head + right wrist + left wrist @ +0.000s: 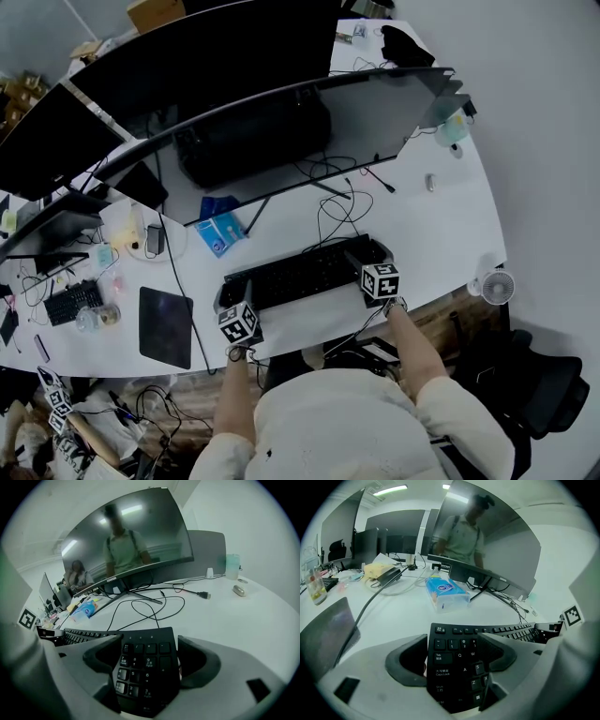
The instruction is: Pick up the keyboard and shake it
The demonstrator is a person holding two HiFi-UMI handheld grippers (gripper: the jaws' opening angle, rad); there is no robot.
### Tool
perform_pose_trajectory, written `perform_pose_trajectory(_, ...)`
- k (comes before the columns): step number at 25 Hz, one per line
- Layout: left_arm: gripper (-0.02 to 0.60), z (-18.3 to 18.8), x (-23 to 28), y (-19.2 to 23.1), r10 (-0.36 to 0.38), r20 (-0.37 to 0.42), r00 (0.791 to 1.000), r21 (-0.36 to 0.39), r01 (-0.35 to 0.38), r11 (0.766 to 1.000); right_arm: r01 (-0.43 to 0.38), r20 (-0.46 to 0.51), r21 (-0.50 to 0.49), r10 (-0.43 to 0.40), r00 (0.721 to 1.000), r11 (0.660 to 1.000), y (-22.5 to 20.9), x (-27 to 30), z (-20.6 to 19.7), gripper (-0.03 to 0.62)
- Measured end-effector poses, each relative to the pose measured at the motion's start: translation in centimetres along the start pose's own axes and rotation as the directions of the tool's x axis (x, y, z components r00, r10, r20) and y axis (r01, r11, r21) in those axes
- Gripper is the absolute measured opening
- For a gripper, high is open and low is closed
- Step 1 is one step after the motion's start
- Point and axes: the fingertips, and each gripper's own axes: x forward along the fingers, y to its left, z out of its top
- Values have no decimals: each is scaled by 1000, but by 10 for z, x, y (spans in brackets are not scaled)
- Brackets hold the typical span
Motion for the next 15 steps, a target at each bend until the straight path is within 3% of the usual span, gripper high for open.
perform_pose_trajectory(5,327,11,-7,-2,17,38,999,22,-18,1000,-2,59,49,-1,998,999,4,-14,14,360)
perform_pose_trajectory(9,322,20,-15,-17,-13,70,997,41,10,999,-38,65,48,35,997,998,15,-22,18,334)
perform_pose_trajectory(10,298,21,-17,-21,-20,74,997,45,16,999,-47,66,57,43,997,997,18,-25,18,311)
perform_pose_trajectory(12,163,22,-22,-26,-27,82,996,52,22,998,-63,76,77,57,995,995,25,-32,20,248)
perform_pose_trajectory(15,110,27,-29,-34,-51,95,994,58,45,997,-92,101,74,85,991,993,38,-42,29,147)
